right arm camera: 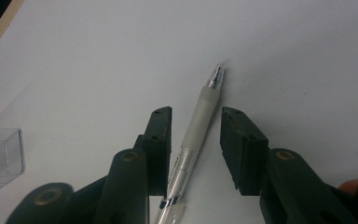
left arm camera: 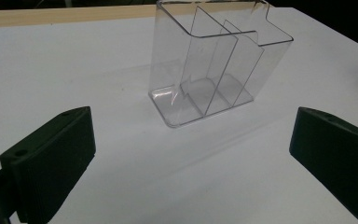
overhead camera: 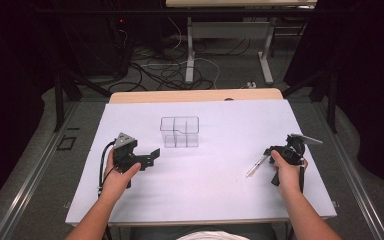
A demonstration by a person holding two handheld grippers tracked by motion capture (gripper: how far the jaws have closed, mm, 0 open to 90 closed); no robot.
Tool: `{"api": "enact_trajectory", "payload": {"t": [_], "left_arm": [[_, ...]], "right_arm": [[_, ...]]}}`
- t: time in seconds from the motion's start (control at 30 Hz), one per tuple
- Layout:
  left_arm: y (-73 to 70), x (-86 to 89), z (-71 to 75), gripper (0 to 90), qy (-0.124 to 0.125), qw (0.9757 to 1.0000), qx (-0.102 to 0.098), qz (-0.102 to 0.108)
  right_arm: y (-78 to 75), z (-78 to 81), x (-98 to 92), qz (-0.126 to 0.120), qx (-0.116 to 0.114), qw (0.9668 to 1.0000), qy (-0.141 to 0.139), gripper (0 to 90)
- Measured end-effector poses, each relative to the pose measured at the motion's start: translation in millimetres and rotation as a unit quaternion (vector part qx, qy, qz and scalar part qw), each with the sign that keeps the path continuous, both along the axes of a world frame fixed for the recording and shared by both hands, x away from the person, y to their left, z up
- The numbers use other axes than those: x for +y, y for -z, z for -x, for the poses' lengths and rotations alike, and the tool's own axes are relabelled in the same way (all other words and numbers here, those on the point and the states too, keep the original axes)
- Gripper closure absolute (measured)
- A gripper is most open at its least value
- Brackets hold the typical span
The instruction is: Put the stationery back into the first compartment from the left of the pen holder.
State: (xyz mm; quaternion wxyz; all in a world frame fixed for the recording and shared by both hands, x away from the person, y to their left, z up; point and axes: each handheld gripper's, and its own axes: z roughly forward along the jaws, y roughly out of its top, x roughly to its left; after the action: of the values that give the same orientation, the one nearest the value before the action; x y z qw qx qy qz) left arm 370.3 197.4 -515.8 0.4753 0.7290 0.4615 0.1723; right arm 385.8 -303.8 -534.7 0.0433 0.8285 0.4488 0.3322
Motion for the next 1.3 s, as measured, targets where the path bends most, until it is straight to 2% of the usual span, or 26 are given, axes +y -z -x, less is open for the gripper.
{"api": "enact_trajectory", "payload": {"t": [0.03,0.1,0.13,0.27,0.43,0.5,0.53,0.57,0.6,0.83,0.87,0.93,1.0,1.07,1.13,1.17,1.2,1.3], "left_arm": [[-0.1,0.1,0.2,0.2,0.0,1.0,0.001,0.0],[-0.2,0.1,0.3,0.2,0.001,1.0,0.0,-0.001],[-0.3,0.0,0.5,0.2,0.001,1.0,0.0,-0.001],[-0.4,-0.6,0.4,0.2,0.002,1.0,-0.002,-0.002],[0.1,-0.7,0.3,0.2,0.003,1.0,-0.001,-0.002],[-0.1,-0.7,0.5,0.2,0.002,1.0,-0.001,-0.002],[-0.1,-0.5,0.7,0.2,0.002,1.0,-0.001,-0.003],[-0.2,-0.3,0.9,0.2,0.003,1.0,0.001,-0.004],[-0.1,-0.3,1.0,0.2,0.002,1.0,0.0,-0.004],[0.1,0.0,1.7,0.2,0.002,1.0,0.0,-0.006],[0.0,-0.4,1.8,0.2,0.0,1.0,0.001,-0.003],[-0.5,-0.6,1.9,0.3,-0.002,1.0,0.0,-0.002],[-0.8,-0.8,2.2,0.2,-0.001,1.0,0.0,-0.002],[-0.6,-0.9,2.3,0.3,-0.001,1.0,0.0,-0.002],[-0.3,-0.4,2.3,0.2,0.0,1.0,0.001,-0.003],[-0.1,-0.3,2.2,0.2,0.0,1.0,0.001,-0.002],[-0.2,0.2,2.1,0.2,0.001,1.0,0.001,-0.002],[-0.2,0.6,2.0,0.3,0.001,1.0,0.001,-0.002]], "right_arm": [[-0.6,0.8,-0.2,-0.001,0.016,0.9998,-0.012,67.0],[1.4,0.7,0.3,-0.001,0.01,0.9999,-0.013,67.1],[1.0,1.0,-0.2,-0.006,0.02,0.9995,-0.023,67.1],[6.7,-0.5,1.1,-0.007,0.009,0.9999,-0.011,67.7],[10.1,-1.9,-2.7,-0.036,0.014,0.9993,-0.001,69.3],[11.4,-1.1,-4.8,-0.04,0.019,0.999,-0.006,69.6],[10.2,-0.4,-6.5,-0.053,0.03,0.9981,-0.013,69.6],[12.8,-1.2,-5.1,-0.054,0.014,0.9985,0.001,69.6],[13.0,-0.8,-5.9,-0.058,0.014,0.9982,-0.004,69.6],[14.6,-0.7,-4.1,-0.07,0.018,0.9972,0.015,70.9],[16.7,-0.6,-4.5,-0.09,0.025,0.9952,0.03,71.6],[16.8,-0.8,-4.0,-0.097,0.026,0.9943,0.036,71.9],[17.0,-0.3,-1.9,-0.096,0.027,0.9937,0.051,73.1],[15.1,0.6,0.1,-0.09,0.039,0.993,0.067,74.8],[15.7,-0.1,2.0,-0.089,0.035,0.9921,0.081,75.9],[14.8,-0.2,1.8,-0.087,0.043,0.9922,0.079,76.2],[13.9,-1.8,2.4,-0.092,0.043,0.9911,0.086,77.0],[14.7,-2.8,1.2,-0.091,0.048,0.991,0.086,77.9]]}}
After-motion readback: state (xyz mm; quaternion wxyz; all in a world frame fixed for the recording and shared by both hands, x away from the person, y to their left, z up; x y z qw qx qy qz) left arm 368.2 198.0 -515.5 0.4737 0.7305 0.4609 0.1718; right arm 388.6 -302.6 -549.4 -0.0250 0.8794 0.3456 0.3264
